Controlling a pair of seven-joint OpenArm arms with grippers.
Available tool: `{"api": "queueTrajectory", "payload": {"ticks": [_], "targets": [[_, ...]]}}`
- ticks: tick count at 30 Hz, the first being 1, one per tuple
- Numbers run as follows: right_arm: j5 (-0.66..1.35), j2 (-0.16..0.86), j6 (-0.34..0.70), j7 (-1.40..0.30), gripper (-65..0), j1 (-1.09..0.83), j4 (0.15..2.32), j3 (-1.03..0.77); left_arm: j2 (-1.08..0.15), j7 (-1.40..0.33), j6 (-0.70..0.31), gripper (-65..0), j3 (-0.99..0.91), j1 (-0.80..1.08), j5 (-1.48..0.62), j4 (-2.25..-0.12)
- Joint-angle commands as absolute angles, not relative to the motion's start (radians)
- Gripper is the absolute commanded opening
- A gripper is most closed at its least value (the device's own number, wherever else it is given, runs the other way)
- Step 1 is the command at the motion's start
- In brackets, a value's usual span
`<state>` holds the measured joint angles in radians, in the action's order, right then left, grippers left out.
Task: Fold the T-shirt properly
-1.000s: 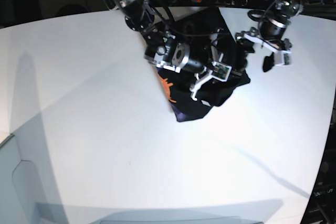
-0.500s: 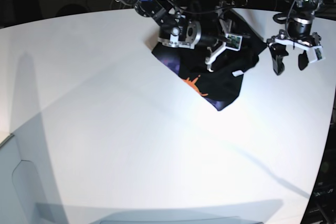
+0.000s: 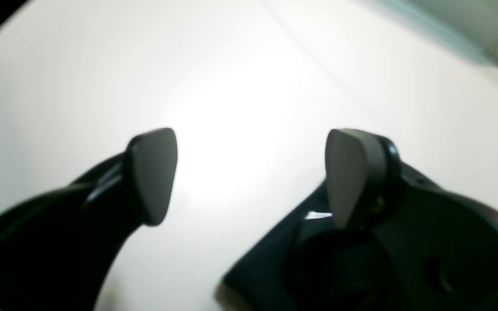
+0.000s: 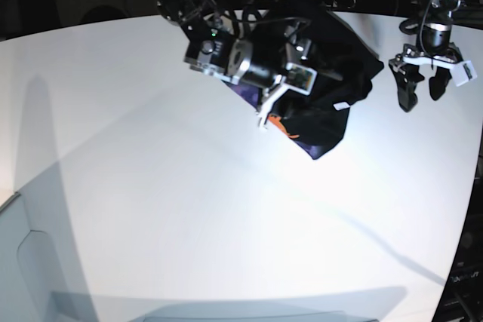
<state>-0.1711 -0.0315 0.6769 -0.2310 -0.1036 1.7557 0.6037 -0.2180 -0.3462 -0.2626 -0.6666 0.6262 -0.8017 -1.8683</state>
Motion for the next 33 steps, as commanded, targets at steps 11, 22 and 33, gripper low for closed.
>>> {"api": "queueTrajectory", "payload": {"ticks": [11, 22, 33], "targets": [[-0.153, 0.028, 0.664, -0.208, -28.2, -0.162, 1.732, 0.509, -0.231, -0.326, -0.269, -13.4, -0.731, 0.628, -0.837, -1.879], [-0.153, 0.025, 0.664, -0.197, -37.3, -0.188, 1.656, 0.513, -0.236, -0.326, -0.269, -13.4, -0.733, 0.628, -0.835, -1.876], [-0.153, 0.033, 0.665, -0.197, -65.0, -0.338, 1.867, 0.513, -0.236, -0.326, -0.269, -13.4, -0.733, 0.628, -0.835, -1.876]]}}
